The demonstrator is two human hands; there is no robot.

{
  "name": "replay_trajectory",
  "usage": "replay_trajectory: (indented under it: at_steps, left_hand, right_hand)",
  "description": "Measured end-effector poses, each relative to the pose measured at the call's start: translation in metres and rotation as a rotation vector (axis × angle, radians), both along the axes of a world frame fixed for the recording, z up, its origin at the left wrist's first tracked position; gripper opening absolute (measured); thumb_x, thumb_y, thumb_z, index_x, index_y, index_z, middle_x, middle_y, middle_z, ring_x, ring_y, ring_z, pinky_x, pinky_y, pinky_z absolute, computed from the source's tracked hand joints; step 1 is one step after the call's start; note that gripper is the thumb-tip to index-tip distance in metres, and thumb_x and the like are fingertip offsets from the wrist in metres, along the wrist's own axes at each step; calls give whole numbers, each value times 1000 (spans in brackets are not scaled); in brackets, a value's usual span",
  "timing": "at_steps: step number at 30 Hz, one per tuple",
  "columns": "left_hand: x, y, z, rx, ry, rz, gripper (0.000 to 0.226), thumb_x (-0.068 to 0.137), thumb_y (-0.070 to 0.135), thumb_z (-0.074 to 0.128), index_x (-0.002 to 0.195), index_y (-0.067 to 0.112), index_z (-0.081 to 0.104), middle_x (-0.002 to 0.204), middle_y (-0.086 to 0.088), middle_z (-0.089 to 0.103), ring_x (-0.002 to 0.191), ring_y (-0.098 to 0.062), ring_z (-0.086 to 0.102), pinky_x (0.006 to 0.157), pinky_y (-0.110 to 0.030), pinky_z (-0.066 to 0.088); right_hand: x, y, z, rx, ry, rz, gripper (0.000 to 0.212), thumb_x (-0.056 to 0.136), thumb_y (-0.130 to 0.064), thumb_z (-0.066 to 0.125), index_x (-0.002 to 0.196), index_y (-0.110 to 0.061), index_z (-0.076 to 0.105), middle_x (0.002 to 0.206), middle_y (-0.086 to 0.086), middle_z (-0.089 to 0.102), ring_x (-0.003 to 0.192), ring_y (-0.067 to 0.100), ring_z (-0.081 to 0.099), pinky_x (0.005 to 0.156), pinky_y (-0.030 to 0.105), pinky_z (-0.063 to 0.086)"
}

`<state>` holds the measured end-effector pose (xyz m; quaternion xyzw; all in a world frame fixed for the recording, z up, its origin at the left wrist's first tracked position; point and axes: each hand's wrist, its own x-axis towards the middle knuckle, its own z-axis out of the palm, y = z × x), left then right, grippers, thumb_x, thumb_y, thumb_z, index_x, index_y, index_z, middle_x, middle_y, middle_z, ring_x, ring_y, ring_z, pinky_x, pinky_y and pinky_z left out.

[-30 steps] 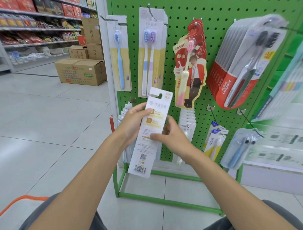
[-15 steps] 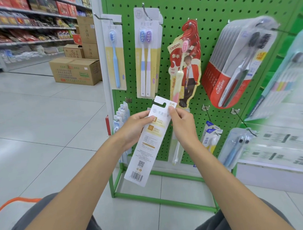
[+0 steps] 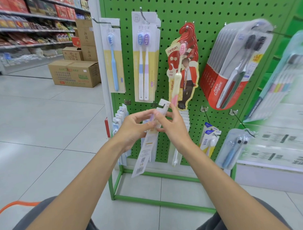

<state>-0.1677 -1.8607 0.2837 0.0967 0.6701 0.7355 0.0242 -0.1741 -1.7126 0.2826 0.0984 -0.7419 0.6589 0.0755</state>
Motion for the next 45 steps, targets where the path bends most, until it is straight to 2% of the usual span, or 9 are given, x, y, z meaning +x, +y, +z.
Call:
replay_trajectory:
  at_steps: [4,8,10,14,17,26,32,38,45]
  left_hand:
    - [1,-3,5,-99,12,-52,51,83,5,75,126,32,65,127,13,65,112,-23,66,97,-40,53]
    - [-2,-3,9,-14,-13,47,46,94,10,62,135,30,56,116,3,70,99,-17,71,88,-37,57]
    - [-4,-1,9,-74,39,162,38,97,17,60,132,30,58,105,4,70,92,-11,69,82,-31,58]
    - [-8,2,13,-120,141,233,21,98,19,59,116,23,69,100,12,73,87,0,67,76,-18,51]
    - [-8,-5,22,-71,132,250,17,97,13,59,108,15,71,100,4,76,87,-8,70,80,-29,54]
    - [-15,-41,95,-1,111,484,18,99,17,56,93,17,73,103,-7,75,101,-25,69,95,-49,54]
    - [-43,-58,161,-130,254,664,20,94,26,55,79,20,66,83,-1,60,78,-16,53,92,-51,51]
    - [-77,-58,189,-235,318,769,26,99,14,51,82,-2,64,80,-10,60,76,-20,48,71,-31,38]
    - [-102,-57,187,-321,383,765,28,98,8,50,82,-14,58,83,-30,60,72,-20,47,65,-31,33]
  right_hand:
    - [-2,2,-1,38,-37,26,68,97,-42,53,154,-31,19,135,-5,53,117,11,59,101,46,49]
    - [-1,1,2,57,12,3,32,102,-25,35,125,-23,57,118,-3,66,108,16,63,99,41,49]
    - [1,1,5,61,76,-24,31,102,-17,36,116,-15,63,113,2,68,102,16,62,90,23,47]
    - [2,-4,11,125,177,-7,26,102,-13,41,103,0,64,100,23,64,82,29,55,72,30,41]
    - [-1,-11,15,119,134,11,24,101,-14,43,100,0,63,82,11,61,71,8,49,68,26,40]
    - [3,-25,109,232,195,92,54,100,-12,49,148,-27,30,141,-5,43,129,10,42,108,32,38]
    - [-26,-22,194,230,423,-90,44,98,-2,43,136,-24,46,125,-8,54,112,5,52,82,12,42]
    - [-76,-16,257,633,346,-91,35,103,-11,41,136,-13,53,137,-1,55,125,12,51,96,20,38]
    - [-107,-10,283,786,255,102,28,101,-10,46,114,-15,70,113,-3,69,84,12,65,69,15,52]
